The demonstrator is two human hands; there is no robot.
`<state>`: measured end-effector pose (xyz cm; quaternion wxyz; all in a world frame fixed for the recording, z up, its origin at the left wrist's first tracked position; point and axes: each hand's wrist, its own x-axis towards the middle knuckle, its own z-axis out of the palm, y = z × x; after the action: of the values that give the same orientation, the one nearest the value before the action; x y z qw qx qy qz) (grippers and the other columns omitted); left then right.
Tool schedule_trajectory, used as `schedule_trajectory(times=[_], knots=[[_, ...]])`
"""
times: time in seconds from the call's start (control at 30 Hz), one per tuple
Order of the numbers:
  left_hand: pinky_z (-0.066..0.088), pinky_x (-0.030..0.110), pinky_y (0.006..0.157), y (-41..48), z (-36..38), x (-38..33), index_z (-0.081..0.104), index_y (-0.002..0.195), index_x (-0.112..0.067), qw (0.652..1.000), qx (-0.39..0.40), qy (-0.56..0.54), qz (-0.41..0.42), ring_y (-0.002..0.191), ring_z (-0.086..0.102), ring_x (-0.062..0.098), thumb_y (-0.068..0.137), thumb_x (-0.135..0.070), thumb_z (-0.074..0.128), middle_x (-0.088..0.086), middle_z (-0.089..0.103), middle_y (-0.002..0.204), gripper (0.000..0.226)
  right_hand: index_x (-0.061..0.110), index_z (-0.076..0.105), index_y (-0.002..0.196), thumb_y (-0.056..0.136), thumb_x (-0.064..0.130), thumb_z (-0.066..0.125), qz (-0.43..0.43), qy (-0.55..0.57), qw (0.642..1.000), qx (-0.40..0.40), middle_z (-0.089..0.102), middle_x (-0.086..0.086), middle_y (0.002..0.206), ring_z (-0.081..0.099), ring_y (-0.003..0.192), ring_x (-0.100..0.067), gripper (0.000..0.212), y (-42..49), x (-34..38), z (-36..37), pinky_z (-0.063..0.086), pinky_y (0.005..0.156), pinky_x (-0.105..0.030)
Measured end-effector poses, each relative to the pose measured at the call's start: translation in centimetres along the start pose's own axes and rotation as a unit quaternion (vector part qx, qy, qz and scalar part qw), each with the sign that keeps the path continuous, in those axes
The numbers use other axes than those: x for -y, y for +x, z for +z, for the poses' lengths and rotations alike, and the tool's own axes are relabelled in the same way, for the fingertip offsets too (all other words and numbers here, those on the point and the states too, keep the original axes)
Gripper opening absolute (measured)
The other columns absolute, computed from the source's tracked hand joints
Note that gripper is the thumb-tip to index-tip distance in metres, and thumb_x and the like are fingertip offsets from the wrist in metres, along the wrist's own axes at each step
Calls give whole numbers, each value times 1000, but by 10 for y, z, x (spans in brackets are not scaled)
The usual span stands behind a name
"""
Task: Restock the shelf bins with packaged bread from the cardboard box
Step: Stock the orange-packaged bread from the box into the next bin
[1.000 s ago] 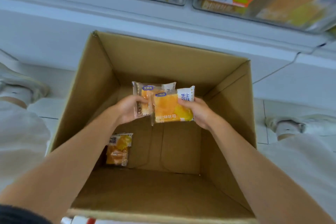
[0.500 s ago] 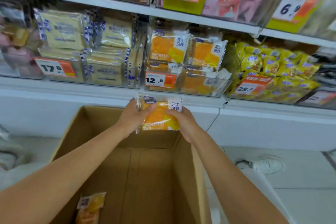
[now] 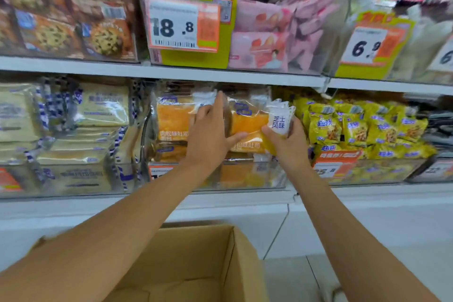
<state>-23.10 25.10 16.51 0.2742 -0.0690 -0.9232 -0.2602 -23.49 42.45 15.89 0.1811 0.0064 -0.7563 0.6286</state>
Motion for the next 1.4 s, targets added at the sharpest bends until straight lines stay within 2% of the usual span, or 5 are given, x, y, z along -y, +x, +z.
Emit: schedule_trajectory(times=[0.17, 0.4, 0.8, 1.17, 1.4], knots=[[23, 45, 114, -3, 19, 18, 27, 154, -19, 975, -108, 129, 146, 148, 24, 27, 89, -69, 45, 10, 25, 161, 83, 19, 12, 156, 85, 35, 74, -108, -139, 984, -41, 25, -3, 158, 24, 146, -17, 95, 0, -11, 1, 25, 118, -36], [8, 52, 122, 11, 12, 32, 27, 153, -14, 954, -23, 228, 194, 152, 10, 23, 78, -86, 35, 7, 18, 164, 104, 39, 5, 154, 87, 49, 65, -186, -203, 959, 73, -17, 2, 162, -6, 151, -13, 90, 5, -9, 12, 19, 117, -31], [18, 54, 118, 19, 18, 31, 42, 142, -16, 954, -41, 218, 203, 142, 34, 29, 70, -87, 44, 8, 47, 144, 102, 31, 24, 152, 87, 50, 63, -186, -275, 941, 61, -8, -4, 163, 7, 150, -22, 79, 22, -21, 13, 29, 115, -39], [8, 52, 122, -10, -1, 28, 7, 158, -17, 973, 9, 182, 140, 153, 2, 26, 77, -84, 35, 9, 5, 165, 108, 35, 21, 154, 79, 85, 24, -237, -430, 871, -23, 3, -15, 163, 2, 150, -33, 90, -2, -5, 0, 1, 117, -55], [40, 43, 93, -70, -30, 44, 59, 124, -16, 993, -24, 83, 81, 114, 54, 31, 83, -43, 72, 7, 58, 123, 51, 15, 63, 121, 86, 56, 60, -281, -377, 882, 30, 56, -12, 123, 53, 113, -30, 55, -58, 12, 12, 40, 95, -39]])
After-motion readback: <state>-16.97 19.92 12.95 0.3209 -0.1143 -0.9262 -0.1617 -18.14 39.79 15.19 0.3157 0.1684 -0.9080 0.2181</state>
